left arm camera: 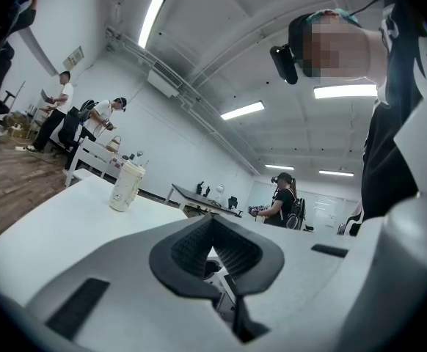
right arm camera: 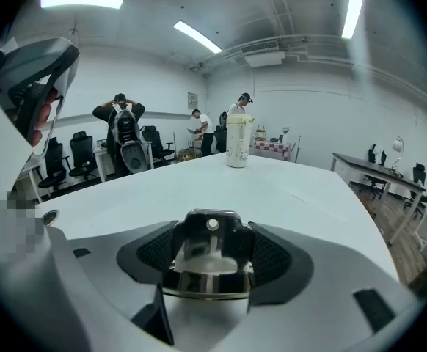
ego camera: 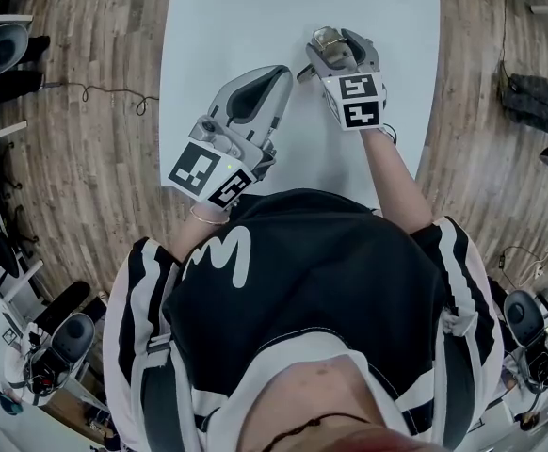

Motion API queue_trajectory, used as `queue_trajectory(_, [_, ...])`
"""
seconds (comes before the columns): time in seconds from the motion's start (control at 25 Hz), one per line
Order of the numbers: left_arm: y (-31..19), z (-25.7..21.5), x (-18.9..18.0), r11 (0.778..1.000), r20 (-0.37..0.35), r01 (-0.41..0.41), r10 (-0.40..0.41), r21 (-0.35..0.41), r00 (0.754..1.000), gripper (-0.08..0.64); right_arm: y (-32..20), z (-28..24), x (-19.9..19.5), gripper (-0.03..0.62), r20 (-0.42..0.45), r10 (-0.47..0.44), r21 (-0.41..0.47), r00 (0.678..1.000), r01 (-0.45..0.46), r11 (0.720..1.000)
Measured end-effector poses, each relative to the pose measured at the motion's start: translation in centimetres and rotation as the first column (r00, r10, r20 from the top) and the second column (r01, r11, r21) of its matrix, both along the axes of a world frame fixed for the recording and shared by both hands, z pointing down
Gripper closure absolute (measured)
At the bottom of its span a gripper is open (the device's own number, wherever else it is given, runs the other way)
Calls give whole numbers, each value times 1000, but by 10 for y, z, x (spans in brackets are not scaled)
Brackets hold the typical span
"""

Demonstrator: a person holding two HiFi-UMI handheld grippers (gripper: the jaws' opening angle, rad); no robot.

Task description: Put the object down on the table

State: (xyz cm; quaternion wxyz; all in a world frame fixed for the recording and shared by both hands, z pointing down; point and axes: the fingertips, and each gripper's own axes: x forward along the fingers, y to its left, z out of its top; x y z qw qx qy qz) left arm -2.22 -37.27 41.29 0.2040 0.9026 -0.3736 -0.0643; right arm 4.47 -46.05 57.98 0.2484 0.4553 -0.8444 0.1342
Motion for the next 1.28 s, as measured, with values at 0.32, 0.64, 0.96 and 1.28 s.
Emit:
queue_trajectory(0.32, [-3,2,1,1000,4,1,-1,0,1000,555,-4,8,-1,285,-15,-1,-16,1000,1,1000])
queue_trajectory(0.64, [-4,2,-1,1000,4,2,-2,-1,1000,557,-5,11,-3,285,-43,11,-37,999,-13,999])
queue_trajectory(0.96, [-2,4,2,1000,1,-3,3,-7,1000,557,-5,18,-3,285,-89,-4,-72,996,-2,997])
queue_trajectory(1.28, [-3,4,4,1000,1,-13,13,5,1000,555,-10,19,-4,285,-94,-4,-86,996,-4,996])
